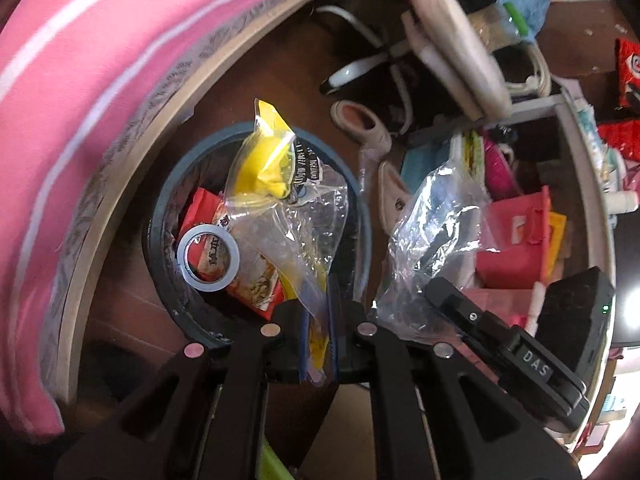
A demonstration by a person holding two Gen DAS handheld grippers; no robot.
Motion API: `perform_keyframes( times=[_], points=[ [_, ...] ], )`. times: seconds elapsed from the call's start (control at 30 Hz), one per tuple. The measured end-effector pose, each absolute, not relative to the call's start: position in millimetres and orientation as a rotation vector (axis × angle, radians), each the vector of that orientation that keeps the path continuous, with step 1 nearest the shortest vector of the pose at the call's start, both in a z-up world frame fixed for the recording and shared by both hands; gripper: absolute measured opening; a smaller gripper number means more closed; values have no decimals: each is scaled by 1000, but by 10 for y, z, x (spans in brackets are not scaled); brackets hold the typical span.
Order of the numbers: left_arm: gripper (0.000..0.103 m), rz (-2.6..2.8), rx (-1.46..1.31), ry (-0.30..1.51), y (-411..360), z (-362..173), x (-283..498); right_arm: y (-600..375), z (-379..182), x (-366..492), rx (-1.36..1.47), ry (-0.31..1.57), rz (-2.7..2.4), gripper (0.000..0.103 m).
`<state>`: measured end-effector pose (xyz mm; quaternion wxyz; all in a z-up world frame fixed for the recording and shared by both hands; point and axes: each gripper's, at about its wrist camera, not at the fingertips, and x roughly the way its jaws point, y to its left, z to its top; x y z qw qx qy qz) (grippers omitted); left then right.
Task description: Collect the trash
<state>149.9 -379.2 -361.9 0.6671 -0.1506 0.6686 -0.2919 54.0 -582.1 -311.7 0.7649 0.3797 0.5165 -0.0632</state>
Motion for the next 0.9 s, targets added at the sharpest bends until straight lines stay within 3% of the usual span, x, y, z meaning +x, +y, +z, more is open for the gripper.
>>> perform_keyframes(
  times=[0.13, 0.17, 0.2, 0.23, 0.27, 0.3, 0.43, 0.6, 0.9],
  points=[
    [15, -657, -308, 1548, -3876, -3767, 1535, -5831, -3234, 574, 788, 1160, -176, 21],
    [17, -646, -297, 1559, -3894, -3806, 1542, -5835, -3269, 584, 772, 1177, -195, 27],
    [25, -637, -288, 1561, -3911, -3814, 1552, -5834, -3286, 592, 764, 1187, -202, 46],
    [42, -623, -276, 1561, -3924, -3827, 1554, -5824, -3297, 598, 755, 1196, -205, 56],
    [51, -609, -270, 1559, -3919, -3835, 1557, -5820, -3303, 601, 747, 1196, -209, 64],
    [65, -596, -270, 1551, -3909, -3832, 1566, -5819, -3302, 592, 733, 1194, -218, 67],
    [81, -566, -290, 1527, -3837, -3787, 1593, -5816, -3261, 536, 729, 1179, -236, 76],
    [87, -546, -306, 1498, -3748, -3636, 1571, -5779, -3100, 491, 728, 1150, -210, 85],
    [90, -522, -356, 1344, -3411, -2983, 1366, -5463, -2472, 373, 653, 1041, -127, 91]
  ],
)
